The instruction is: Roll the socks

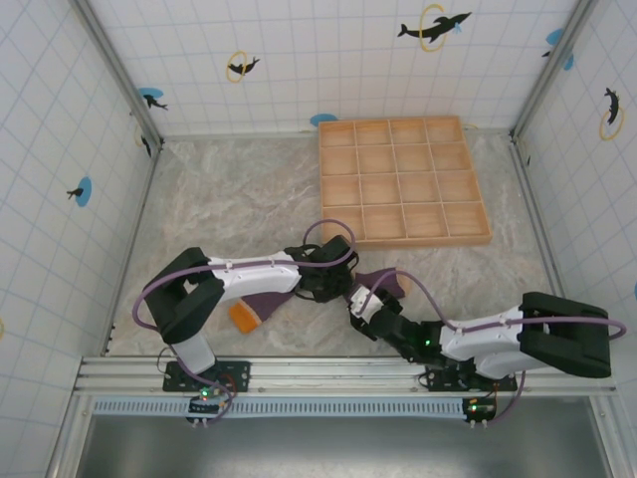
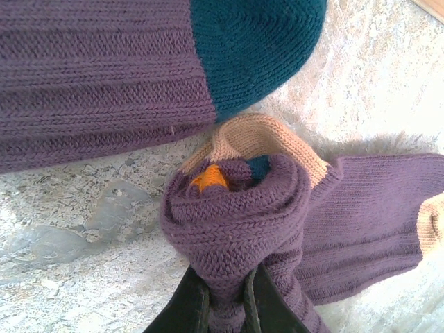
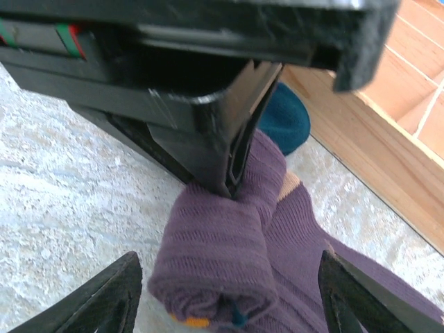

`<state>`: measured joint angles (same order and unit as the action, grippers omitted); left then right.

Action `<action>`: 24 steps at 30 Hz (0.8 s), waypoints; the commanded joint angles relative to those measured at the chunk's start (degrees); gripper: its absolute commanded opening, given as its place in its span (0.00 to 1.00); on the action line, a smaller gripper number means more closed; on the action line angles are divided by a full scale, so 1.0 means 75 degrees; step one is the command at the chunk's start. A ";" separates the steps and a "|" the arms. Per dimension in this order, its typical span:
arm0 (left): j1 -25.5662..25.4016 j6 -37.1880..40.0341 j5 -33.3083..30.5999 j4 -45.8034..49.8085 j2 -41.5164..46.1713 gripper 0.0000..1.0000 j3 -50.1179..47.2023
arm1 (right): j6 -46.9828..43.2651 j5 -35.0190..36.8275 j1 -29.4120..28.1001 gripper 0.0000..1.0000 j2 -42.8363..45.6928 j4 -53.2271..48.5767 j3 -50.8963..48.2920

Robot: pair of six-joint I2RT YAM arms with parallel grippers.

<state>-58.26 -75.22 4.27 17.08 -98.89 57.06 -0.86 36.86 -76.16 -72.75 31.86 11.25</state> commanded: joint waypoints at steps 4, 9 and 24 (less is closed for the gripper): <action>-0.0082 -0.0283 0.0335 0.0159 -0.0174 0.00 -0.0073 | -0.0012 -0.0700 0.0321 0.69 -0.0399 0.0715 0.0427; -0.0067 -0.0301 0.0387 0.0091 -0.0162 0.00 -0.0026 | 0.0317 -0.1047 0.0613 0.65 -0.0686 0.0828 0.0272; 0.0010 -0.0360 0.0539 -0.0209 -0.0048 0.00 -0.0279 | 0.1402 -0.1166 0.0824 0.32 -0.1070 0.0062 0.0043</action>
<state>-58.02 -76.64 6.81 15.64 -99.02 56.66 6.57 28.12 -70.48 -79.61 35.88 12.80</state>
